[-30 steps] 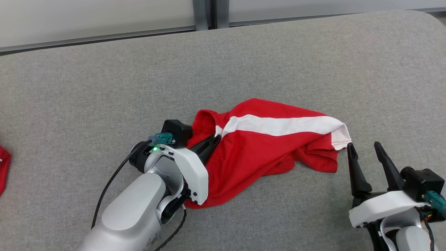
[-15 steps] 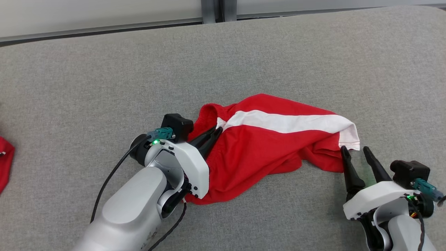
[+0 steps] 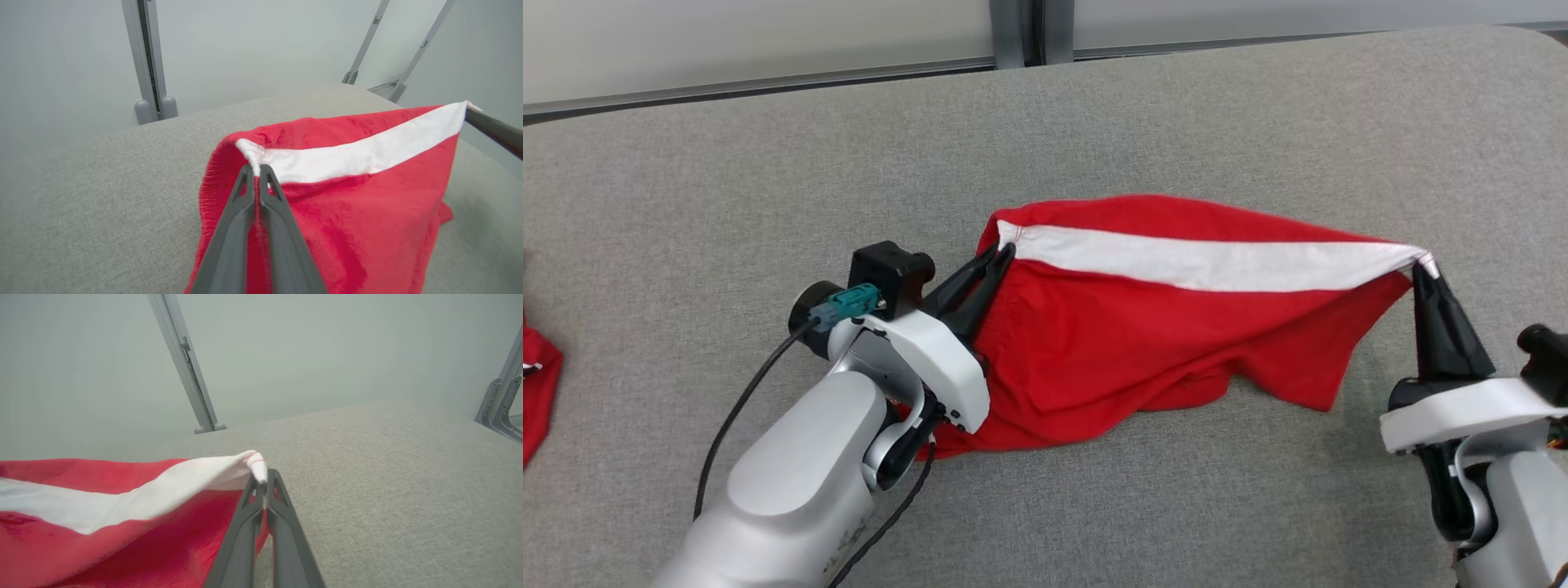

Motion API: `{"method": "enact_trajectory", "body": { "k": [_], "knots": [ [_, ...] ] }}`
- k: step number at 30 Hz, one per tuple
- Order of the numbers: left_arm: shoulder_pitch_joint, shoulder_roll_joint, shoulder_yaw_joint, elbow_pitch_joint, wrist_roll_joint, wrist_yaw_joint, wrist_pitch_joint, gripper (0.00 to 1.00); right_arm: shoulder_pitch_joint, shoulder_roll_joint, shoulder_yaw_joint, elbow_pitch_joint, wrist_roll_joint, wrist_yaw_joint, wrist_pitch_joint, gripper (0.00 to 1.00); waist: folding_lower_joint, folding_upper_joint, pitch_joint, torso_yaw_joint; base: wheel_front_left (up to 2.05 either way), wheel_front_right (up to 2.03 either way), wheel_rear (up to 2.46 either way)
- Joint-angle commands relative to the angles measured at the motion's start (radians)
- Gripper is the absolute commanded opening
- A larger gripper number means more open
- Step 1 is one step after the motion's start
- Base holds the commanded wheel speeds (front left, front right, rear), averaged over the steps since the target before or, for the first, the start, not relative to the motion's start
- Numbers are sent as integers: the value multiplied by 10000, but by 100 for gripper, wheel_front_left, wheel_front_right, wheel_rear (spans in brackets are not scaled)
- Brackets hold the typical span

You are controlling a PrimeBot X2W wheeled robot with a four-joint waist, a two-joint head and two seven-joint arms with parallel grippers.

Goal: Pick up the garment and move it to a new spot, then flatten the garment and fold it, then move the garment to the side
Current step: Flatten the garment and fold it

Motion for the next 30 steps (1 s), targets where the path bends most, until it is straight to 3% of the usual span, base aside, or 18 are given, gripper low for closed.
{"method": "enact_trajectory", "body": {
  "k": [1,8,19,25,30],
  "knots": [
    [-112,108,106,-176,49,84,-110,0,-146,-118,-55,-185,-109,1,-109,0,0,0,-70,28,0,0,0],
    [-316,662,592,-2204,433,916,-584,0,-507,-501,-326,-2305,-841,1,-111,0,0,0,-445,199,0,0,0],
    [-427,1902,1719,-6048,1433,3050,-476,0,-974,-322,-771,-5845,-1715,1,1412,0,0,0,-934,486,0,0,0],
    [-247,2208,1981,-6870,1409,3340,-351,0,-1062,-137,-665,-6382,-1726,1,1942,0,0,0,-895,598,0,0,0],
    [-425,2200,2117,-6721,1188,3164,-427,0,-1349,-92,-587,-6198,-1492,1,2106,0,0,0,-654,629,0,0,0]
  ]
}}
